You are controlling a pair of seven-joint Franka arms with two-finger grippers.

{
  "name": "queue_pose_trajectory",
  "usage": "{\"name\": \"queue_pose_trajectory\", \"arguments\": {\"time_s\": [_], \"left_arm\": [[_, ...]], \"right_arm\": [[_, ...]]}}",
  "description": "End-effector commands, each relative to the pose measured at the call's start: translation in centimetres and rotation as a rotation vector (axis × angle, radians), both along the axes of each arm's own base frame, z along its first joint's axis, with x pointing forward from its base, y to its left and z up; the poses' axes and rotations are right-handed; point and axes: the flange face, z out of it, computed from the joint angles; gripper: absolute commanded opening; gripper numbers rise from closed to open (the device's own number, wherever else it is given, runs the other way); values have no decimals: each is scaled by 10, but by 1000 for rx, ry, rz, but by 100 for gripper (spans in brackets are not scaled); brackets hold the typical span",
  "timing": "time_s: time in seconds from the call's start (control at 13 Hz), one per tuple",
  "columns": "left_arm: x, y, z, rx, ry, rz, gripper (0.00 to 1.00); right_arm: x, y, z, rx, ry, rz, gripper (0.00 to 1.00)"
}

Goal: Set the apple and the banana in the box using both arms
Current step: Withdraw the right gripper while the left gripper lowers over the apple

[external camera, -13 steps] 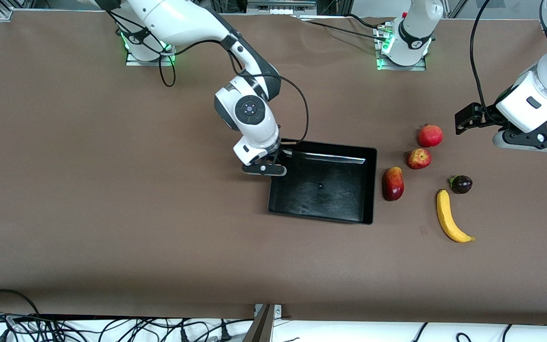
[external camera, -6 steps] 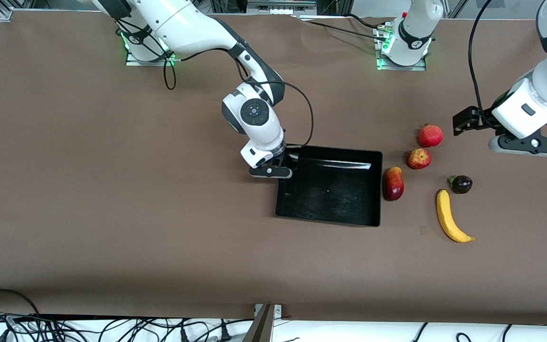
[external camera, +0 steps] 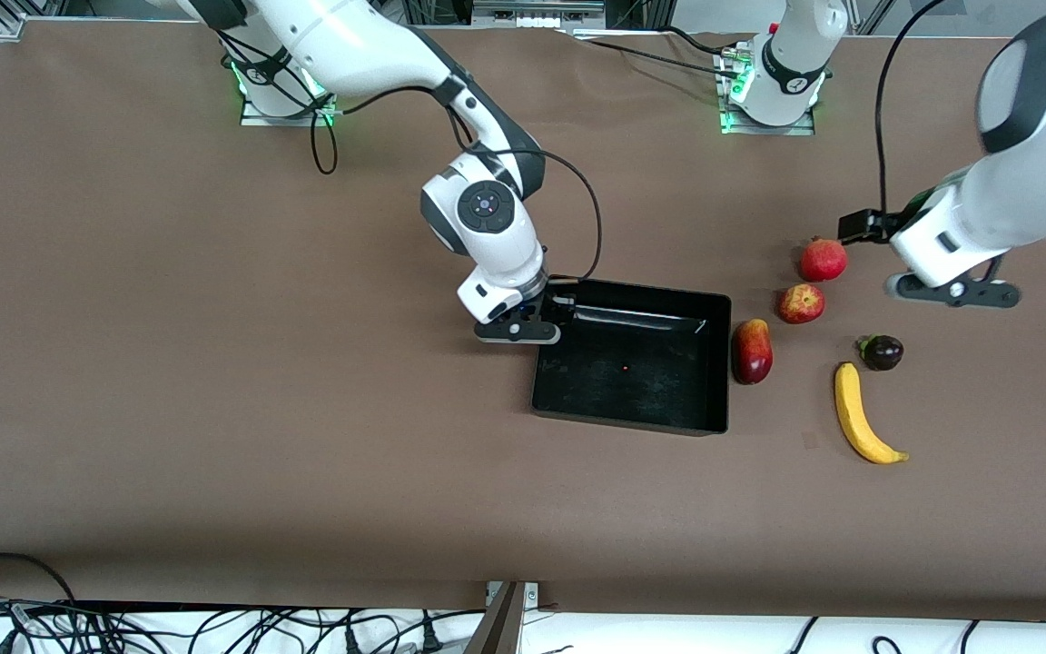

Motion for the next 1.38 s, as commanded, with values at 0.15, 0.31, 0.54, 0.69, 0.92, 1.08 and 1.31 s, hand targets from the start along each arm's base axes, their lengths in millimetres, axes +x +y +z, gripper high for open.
{"name": "queue_pose_trajectory", "arguments": {"time_s": [0.15,0.31,0.54,0.69,0.92,1.08,1.31], "left_arm": [[-24,17,-111,-21,-60,-241,100],[-37,26,-153,-45,-125,-293,100],[-60,24,-209,-52,-211,-333,100],[-62,37,-235,-60,-242,-316,100],[-62,38,-260,-64,-242,-328,100],[-64,37,-281,-70,-244,-342,100],[-63,44,-290,-74,-235,-329,13]], "right_arm": [[44,-124,145,-135,11,18,100],[54,-180,186,-78,78,71,100],[49,-253,234,-81,137,131,100],[35,-300,263,-74,149,133,100],[4,-358,287,-44,143,113,100],[-13,-377,297,-86,122,142,100],[-26,-390,308,-143,103,168,100]]}}
